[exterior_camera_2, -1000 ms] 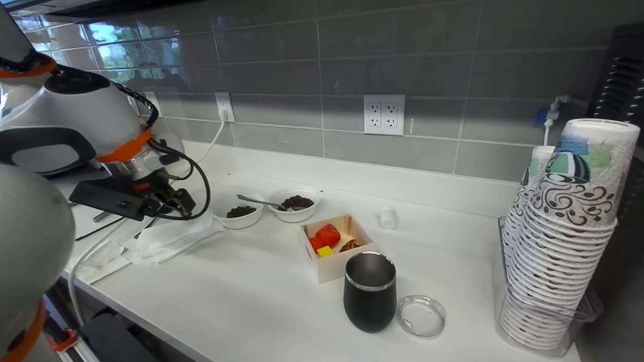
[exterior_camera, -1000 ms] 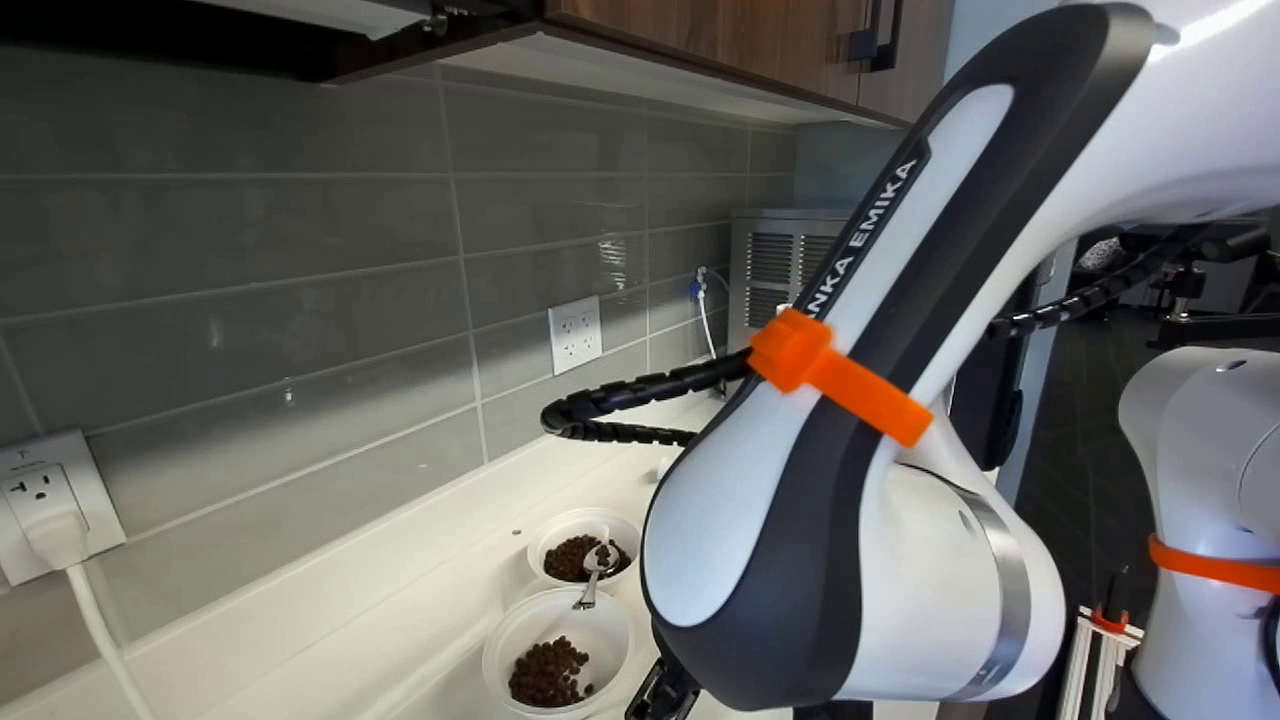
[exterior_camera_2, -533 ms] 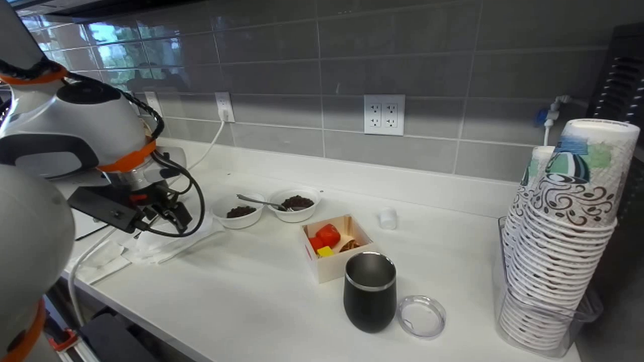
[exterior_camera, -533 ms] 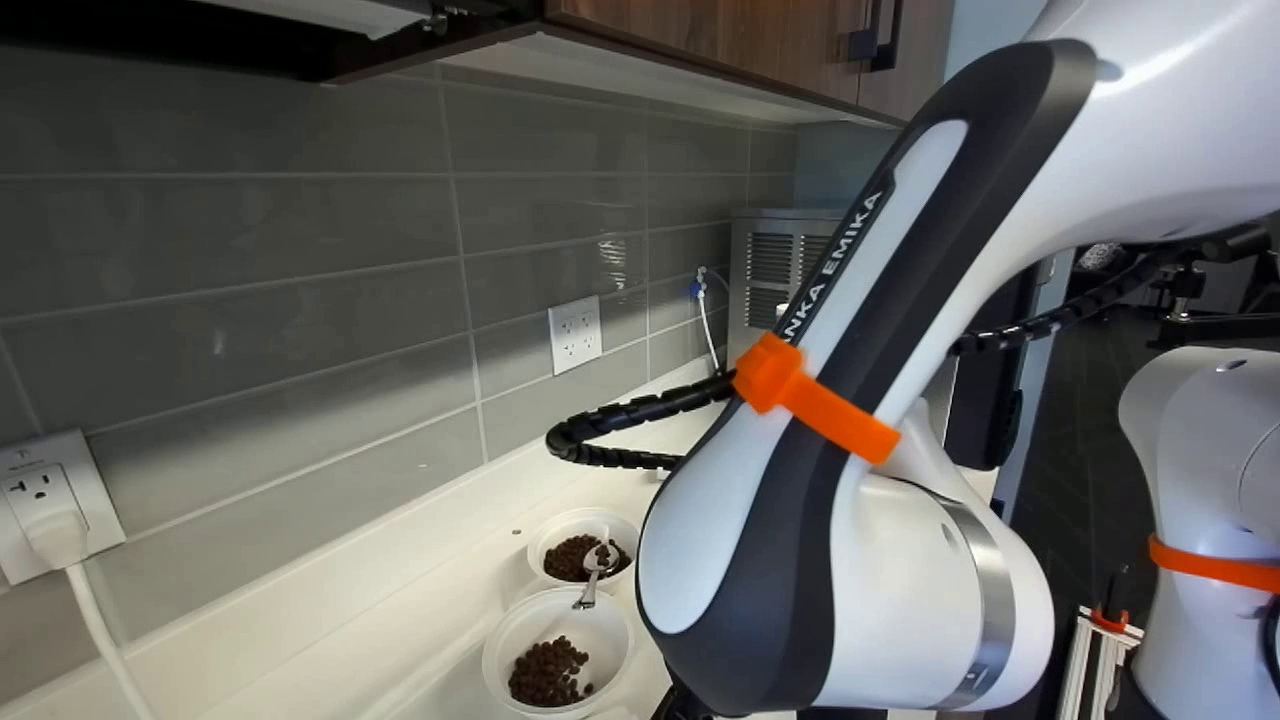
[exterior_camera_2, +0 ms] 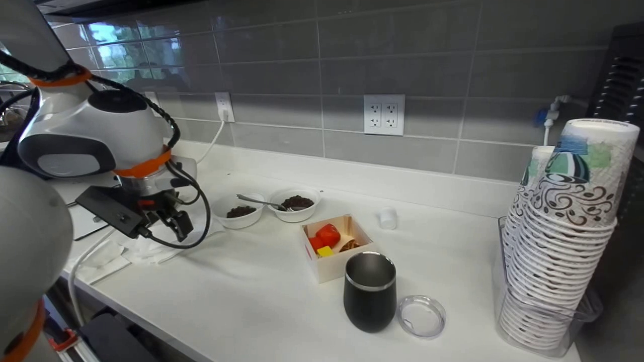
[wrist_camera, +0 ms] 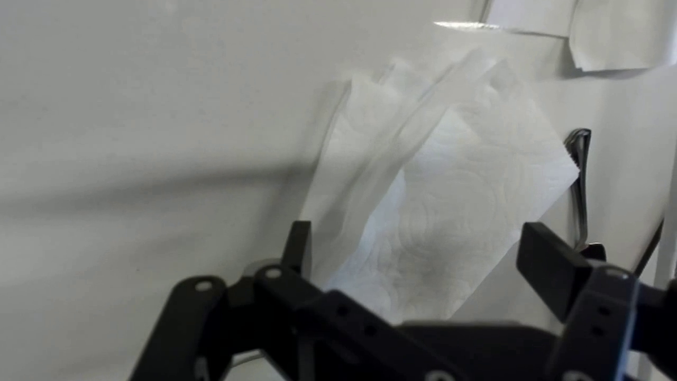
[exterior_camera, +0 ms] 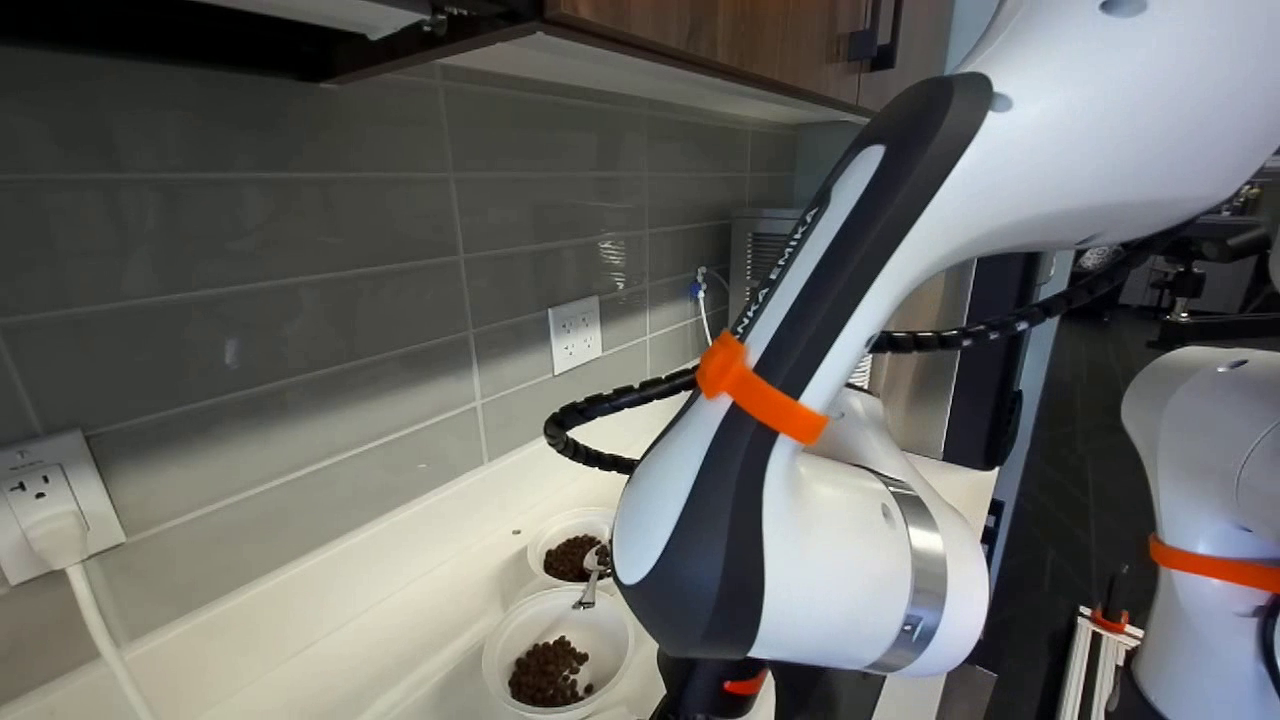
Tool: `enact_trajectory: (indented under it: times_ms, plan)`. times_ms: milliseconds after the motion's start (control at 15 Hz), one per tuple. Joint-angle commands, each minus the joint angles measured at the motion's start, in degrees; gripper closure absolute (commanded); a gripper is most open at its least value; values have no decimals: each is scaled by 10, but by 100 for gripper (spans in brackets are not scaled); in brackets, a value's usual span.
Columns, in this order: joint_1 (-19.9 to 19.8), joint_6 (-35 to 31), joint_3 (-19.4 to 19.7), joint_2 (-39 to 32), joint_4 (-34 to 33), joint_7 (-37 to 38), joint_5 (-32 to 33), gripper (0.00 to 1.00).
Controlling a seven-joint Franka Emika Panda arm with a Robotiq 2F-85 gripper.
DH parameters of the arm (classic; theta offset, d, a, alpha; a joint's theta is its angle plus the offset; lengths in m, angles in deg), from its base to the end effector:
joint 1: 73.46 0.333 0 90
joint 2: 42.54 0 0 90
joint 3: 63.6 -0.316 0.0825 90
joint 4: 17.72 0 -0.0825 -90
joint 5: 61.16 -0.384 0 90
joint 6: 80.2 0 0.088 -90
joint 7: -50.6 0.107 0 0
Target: Unfold the paper towel
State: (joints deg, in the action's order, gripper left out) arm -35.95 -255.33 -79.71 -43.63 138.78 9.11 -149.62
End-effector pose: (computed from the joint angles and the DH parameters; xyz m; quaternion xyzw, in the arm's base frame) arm 0.2744 0.2409 0.2190 -0.9780 -0.0646 -0.0895 0.1771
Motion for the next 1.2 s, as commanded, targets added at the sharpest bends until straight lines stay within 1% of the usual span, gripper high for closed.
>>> enact_trajectory:
  times_ms: [0, 533, 600, 667, 800, 867, 1133]
  plan:
    - [-9, 22, 10, -23, -25, -10, -20, 0]
    - [-16, 26, 24, -75, -56, -15, -23, 0]
    - [-17, 26, 25, -77, -59, -18, -25, 22]
    - [-18, 26, 25, -79, -61, -18, -26, 25]
    - [-16, 24, 26, -78, -63, -19, -26, 42]
    - [-15, 21, 25, -77, -63, -19, -26, 51]
    - [-11, 8, 23, -74, -62, -18, -25, 81]
